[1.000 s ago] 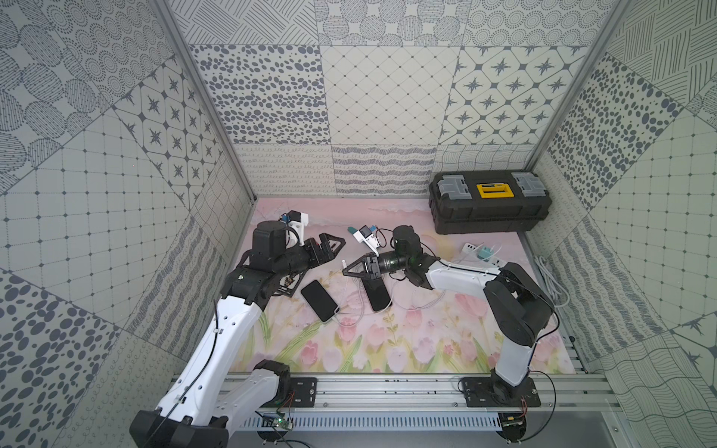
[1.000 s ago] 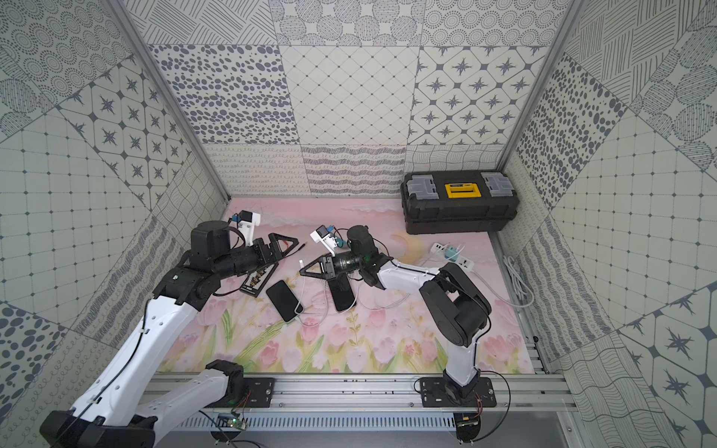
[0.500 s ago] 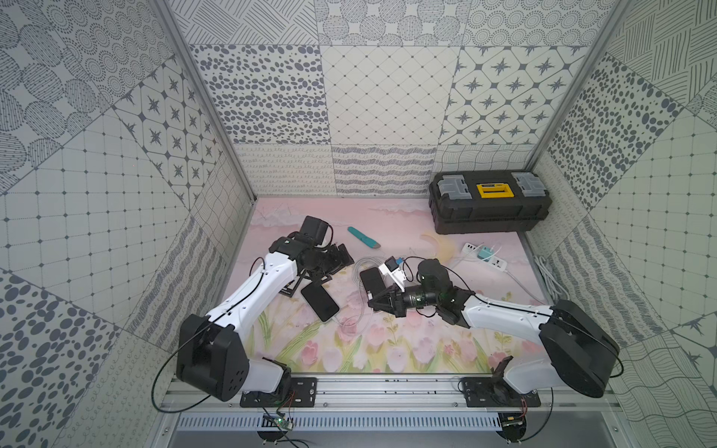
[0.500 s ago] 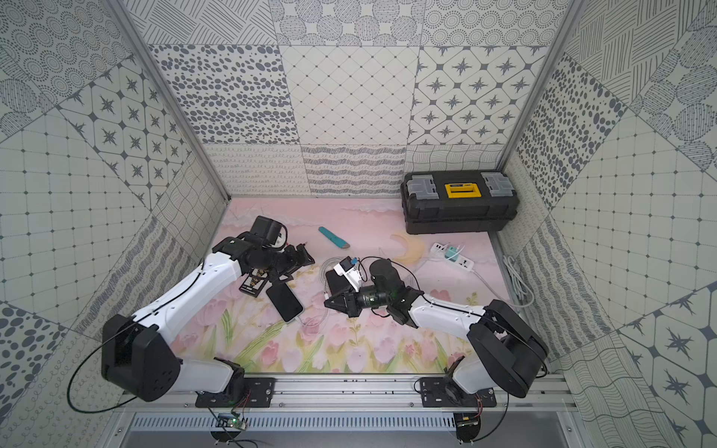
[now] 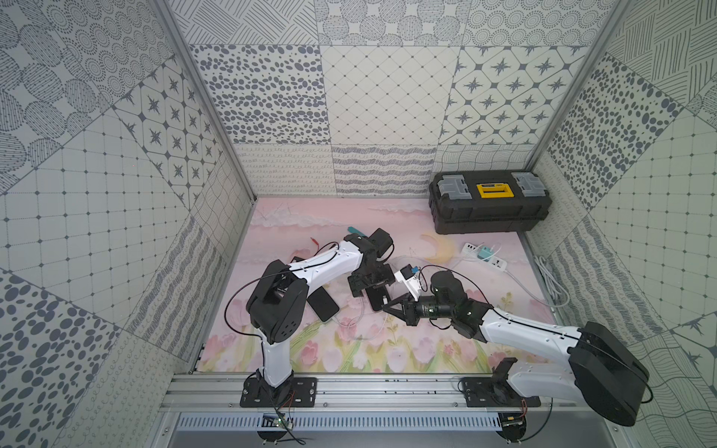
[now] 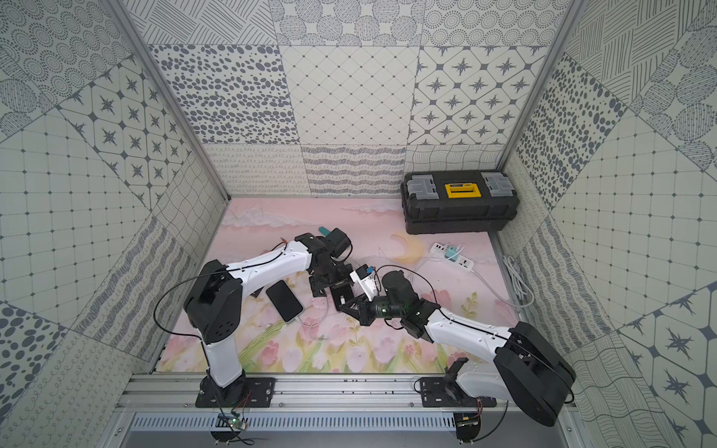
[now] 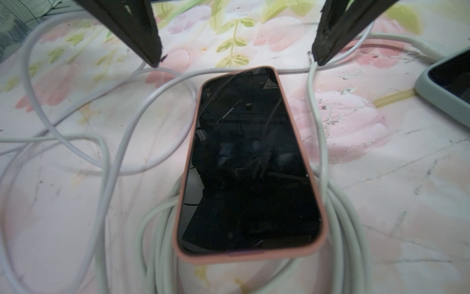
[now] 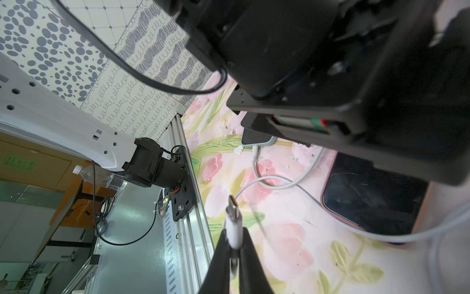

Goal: Plug the charging cable into the phone
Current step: Pick up the phone at the center of the board.

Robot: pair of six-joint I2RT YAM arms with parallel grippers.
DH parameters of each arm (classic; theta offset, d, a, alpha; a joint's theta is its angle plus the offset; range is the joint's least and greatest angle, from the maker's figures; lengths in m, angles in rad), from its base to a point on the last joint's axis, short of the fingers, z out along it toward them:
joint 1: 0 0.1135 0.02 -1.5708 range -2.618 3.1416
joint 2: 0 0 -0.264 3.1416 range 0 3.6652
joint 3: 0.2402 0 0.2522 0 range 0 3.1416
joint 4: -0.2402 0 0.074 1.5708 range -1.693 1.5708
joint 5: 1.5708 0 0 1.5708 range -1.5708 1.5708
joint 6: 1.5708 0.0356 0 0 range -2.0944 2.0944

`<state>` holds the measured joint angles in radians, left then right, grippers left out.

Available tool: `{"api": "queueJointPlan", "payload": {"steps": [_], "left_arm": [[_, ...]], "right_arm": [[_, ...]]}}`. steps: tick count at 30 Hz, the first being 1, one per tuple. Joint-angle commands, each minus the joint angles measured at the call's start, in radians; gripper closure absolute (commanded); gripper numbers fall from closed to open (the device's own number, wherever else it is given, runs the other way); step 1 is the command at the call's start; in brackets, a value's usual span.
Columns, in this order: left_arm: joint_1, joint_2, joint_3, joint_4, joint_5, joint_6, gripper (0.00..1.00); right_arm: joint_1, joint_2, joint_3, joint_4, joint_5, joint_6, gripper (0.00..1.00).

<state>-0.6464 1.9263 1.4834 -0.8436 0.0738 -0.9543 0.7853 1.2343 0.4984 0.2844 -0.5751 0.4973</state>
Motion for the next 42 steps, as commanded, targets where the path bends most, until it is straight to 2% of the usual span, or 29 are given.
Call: {"api": "queueJointPlan", "payload": {"steps": [1,6,10,19,28,32,36,42], "left_arm": [[-0.032,0.075,0.065,-0.161,-0.126,-0.066,0.04],[-0.032,0.121,0.095,-0.131,-0.13,-0.04,0.06],[-0.031,0.145,0.12,-0.147,-0.184,-0.001,0.06],[-0.021,0.249,0.208,-0.139,-0.191,0.055,0.08],[0.0,0.263,0.197,-0.101,-0.191,0.063,0.13],[0.004,0.251,0.155,-0.058,-0.182,0.064,0.32],[0.004,0.227,0.139,-0.055,-0.187,0.07,0.38],[0.004,0.118,0.117,-0.049,-0.192,0.084,0.7]], "right_arm": [[-0.008,-0.024,-0.011,0.015,0.016,-0.003,1.0],[-0.014,-0.029,-0.006,0.015,-0.001,-0.003,1.0],[-0.017,-0.023,0.0,0.013,-0.009,-0.003,1.0],[-0.017,-0.007,0.0,0.038,-0.019,0.014,1.0],[-0.017,0.009,0.021,0.034,-0.025,0.01,1.0],[-0.017,0.015,0.021,0.033,-0.023,0.003,1.0],[-0.017,0.021,0.02,0.034,-0.026,0.003,1.0],[-0.017,0.021,0.017,0.035,-0.02,-0.001,1.0]]}}
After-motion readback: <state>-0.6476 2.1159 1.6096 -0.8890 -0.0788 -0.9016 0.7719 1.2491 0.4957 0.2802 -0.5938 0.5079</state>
